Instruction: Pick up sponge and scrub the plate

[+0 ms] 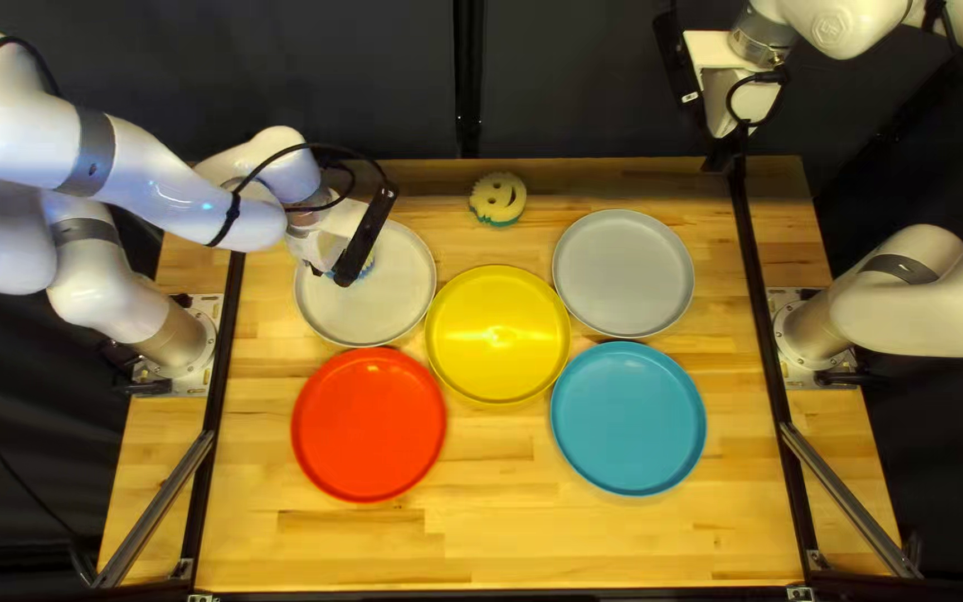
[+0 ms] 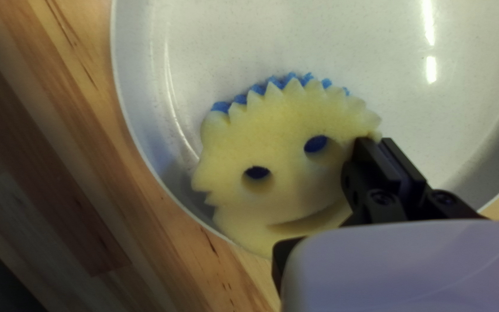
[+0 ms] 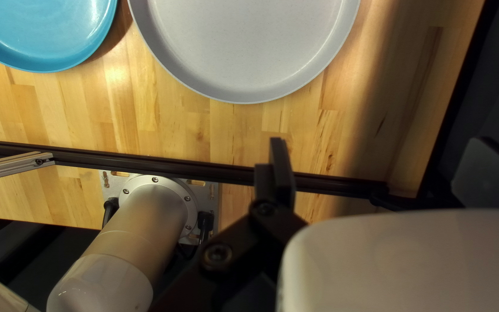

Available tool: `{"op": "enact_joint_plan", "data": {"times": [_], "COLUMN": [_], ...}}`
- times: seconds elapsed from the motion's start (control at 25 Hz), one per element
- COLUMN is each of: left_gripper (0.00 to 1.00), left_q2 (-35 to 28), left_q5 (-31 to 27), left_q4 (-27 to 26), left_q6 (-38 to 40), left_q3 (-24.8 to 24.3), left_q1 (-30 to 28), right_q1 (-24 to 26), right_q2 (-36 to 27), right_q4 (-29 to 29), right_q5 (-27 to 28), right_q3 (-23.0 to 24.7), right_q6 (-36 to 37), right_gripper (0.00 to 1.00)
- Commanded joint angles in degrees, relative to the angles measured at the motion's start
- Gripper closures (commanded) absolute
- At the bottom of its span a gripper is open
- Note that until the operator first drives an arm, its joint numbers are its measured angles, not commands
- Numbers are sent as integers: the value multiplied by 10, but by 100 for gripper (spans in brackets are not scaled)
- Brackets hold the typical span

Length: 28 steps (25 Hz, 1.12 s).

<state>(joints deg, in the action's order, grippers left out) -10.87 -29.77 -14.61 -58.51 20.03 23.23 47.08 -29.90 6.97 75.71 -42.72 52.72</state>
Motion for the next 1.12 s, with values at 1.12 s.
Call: {"op": "enact_joint_plan", "data": {"times": [1.12], "left_gripper": [100], "left_q2": [-133], "left_q5": [-23], "left_q4": [39], "left_q6": [63], "left_q3": [-109], "left_q1": [-27], "right_q1": [0], "right_q2": [0], "right_q4": [0], "right_q5": [0], "right_q3": [0], "right_q6": [0], "right_gripper": [0]}}
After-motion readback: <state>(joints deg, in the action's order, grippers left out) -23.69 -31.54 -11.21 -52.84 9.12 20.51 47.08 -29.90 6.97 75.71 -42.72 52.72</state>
